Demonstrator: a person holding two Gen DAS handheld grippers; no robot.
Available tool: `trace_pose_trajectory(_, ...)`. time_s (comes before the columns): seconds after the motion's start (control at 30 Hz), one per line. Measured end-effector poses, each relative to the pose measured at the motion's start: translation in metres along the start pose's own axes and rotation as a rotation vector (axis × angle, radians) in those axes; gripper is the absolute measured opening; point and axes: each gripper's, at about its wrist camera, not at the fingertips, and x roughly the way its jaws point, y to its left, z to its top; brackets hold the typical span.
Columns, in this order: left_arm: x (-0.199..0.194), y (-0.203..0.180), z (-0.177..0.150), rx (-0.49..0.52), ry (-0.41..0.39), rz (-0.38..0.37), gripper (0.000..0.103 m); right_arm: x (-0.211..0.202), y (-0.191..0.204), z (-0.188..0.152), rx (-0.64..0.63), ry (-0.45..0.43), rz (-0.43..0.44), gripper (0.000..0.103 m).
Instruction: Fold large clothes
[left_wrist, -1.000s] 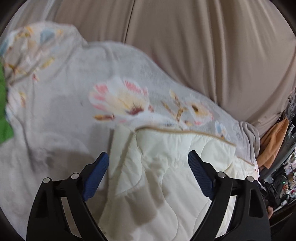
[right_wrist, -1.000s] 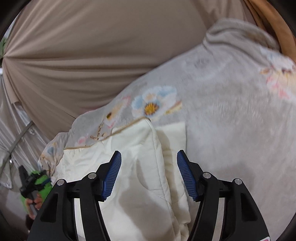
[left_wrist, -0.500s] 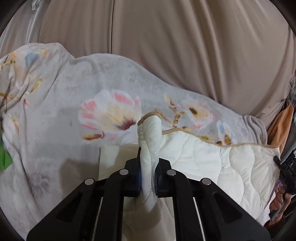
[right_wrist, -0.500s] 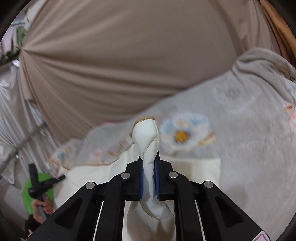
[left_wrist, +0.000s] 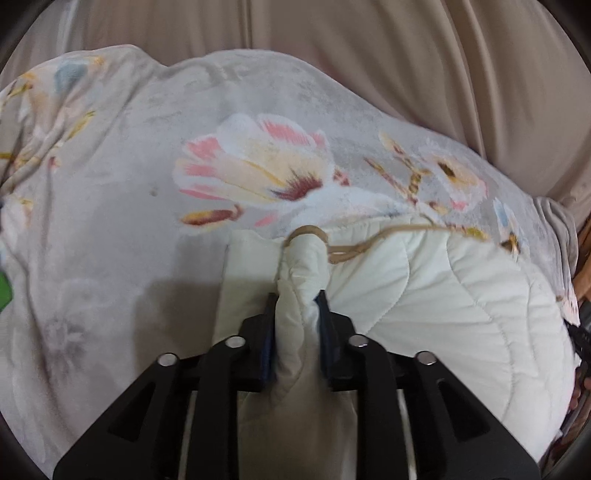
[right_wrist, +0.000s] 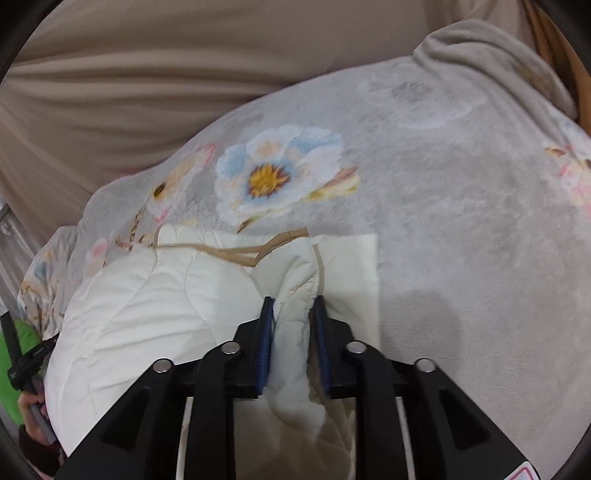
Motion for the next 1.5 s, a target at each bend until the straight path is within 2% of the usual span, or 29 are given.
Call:
trace_pose_trajectory(0.03, -0.014, 0.004, 0.001, -0.025, -0.021, 0.012, 0.035, -0.012, -0.002, 0.000, 0.006, -0.029, -0.008, 0.030)
trace_pose_trajectory(0.1, -0.045, 0.009, 0.003, -0.042, -0.080, 0.008, 0.037, -0.041, -0.002, -0.002, 0.011, -0.085, -0.026, 0.032)
trace_pose_trajectory(0.17, -0.083, 0.002, 0.006, -0.008, -0.158, 0.032, 0.037, -0.068, 0.011, -0.003, -0.027, -0.144, -0.028, 0.032)
trace_pose_trajectory(0.23, -0.108, -0.018, 0.010, 0.045, -0.204, 0.003, 0.040, -0.082, 0.038, -0.004, -0.096, -0.172, 0.020, 0.032)
trace_pose_trajectory(0.3, -0.121, -0.051, 0.010, 0.110, -0.215, -0.075, 0.049, -0.084, 0.085, -0.014, -0.203, -0.159, 0.126, 0.031)
trace_pose_trajectory(0.33, -0.121, -0.073, 0.007, 0.155, -0.205, -0.124, 0.054, -0.078, 0.113, -0.023, -0.268, -0.129, 0.186, 0.029)
trace_pose_trajectory(0.37, -0.117, -0.092, 0.002, 0.197, -0.187, -0.160, 0.054, -0.070, 0.137, -0.033, -0.321, -0.094, 0.239, 0.029)
trace_pose_trajectory(0.43, -0.095, -0.131, -0.014, 0.291, -0.121, -0.194, 0.054, -0.049, 0.181, -0.058, -0.418, -0.011, 0.326, 0.021)
trace_pose_trajectory(0.47, -0.082, -0.145, -0.024, 0.325, -0.088, -0.191, 0.054, -0.035, 0.201, -0.074, -0.471, 0.041, 0.345, 0.021)
trace_pose_trajectory(0.53, -0.051, -0.161, -0.043, 0.370, -0.011, -0.181, 0.054, -0.016, 0.217, -0.096, -0.541, 0.101, 0.329, 0.018)
trace_pose_trajectory(0.6, -0.026, -0.158, -0.055, 0.376, 0.032, -0.153, 0.053, -0.006, 0.214, -0.104, -0.587, 0.098, 0.275, 0.011)
trace_pose_trajectory(0.63, -0.021, -0.151, -0.058, 0.384, 0.015, -0.146, 0.053, -0.003, 0.203, -0.100, -0.581, 0.091, 0.247, 0.004)
trace_pose_trajectory(0.67, -0.020, -0.145, -0.058, 0.390, -0.013, -0.120, 0.054, 0.000, 0.184, -0.090, -0.538, 0.089, 0.221, 0.001)
trace_pose_trajectory(0.73, -0.020, -0.123, -0.052, 0.375, -0.054, -0.041, 0.054, 0.001, 0.137, -0.069, -0.414, 0.083, 0.188, 0.000)
trace_pose_trajectory(0.83, -0.014, -0.073, -0.037, 0.289, -0.070, 0.045, 0.055, -0.003, 0.058, -0.043, -0.234, 0.041, 0.079, 0.000)
trace_pose_trajectory(0.9, -0.008, -0.041, -0.030, 0.210, -0.054, 0.043, 0.054, -0.009, 0.012, -0.035, -0.134, 0.018, 0.000, 0.000)
trace_pose_trajectory(0.93, -0.005, -0.025, -0.026, 0.170, -0.043, 0.038, 0.050, -0.011, -0.005, -0.033, -0.097, 0.013, -0.021, 0.000)
trace_pose_trajectory(1.0, -0.005, -0.014, -0.021, 0.126, -0.023, -0.001, 0.047, -0.014, -0.027, -0.029, -0.030, 0.023, -0.025, 0.000)
trace_pose_trajectory(1.07, -0.010, -0.024, -0.011, 0.122, -0.027, 0.028, 0.046, -0.020, -0.020, -0.025, -0.028, 0.016, -0.044, 0.000)
trace_pose_trajectory(1.1, -0.016, -0.032, -0.005, 0.128, -0.050, 0.034, 0.046, -0.027, -0.005, -0.020, -0.065, -0.008, -0.053, 0.006)
trace_pose_trajectory(1.17, -0.031, -0.050, 0.005, 0.148, -0.095, -0.004, 0.049, -0.034, 0.027, -0.014, -0.103, -0.038, 0.002, 0.008)
trace_pose_trajectory(1.23, -0.032, -0.076, 0.020, 0.187, -0.119, -0.011, 0.061, -0.031, 0.064, -0.001, -0.153, -0.046, 0.081, 0.008)
trace_pose_trajectory(1.27, -0.028, -0.086, 0.024, 0.206, -0.114, -0.010, 0.063, -0.027, 0.080, 0.002, -0.187, -0.043, 0.097, 0.008)
trace_pose_trajectory(1.3, -0.016, -0.099, 0.030, 0.233, -0.087, -0.011, 0.064, -0.014, 0.105, 0.003, -0.234, -0.030, 0.104, 0.008)
trace_pose_trajectory(1.4, 0.026, -0.105, 0.034, 0.231, 0.009, 0.007, 0.064, 0.032, 0.132, 0.006, -0.322, 0.041, 0.059, 0.008)
trace_pose_trajectory(1.5, 0.063, -0.090, 0.034, 0.203, 0.074, 0.038, 0.065, 0.069, 0.115, 0.008, -0.276, 0.121, 0.036, 0.000)
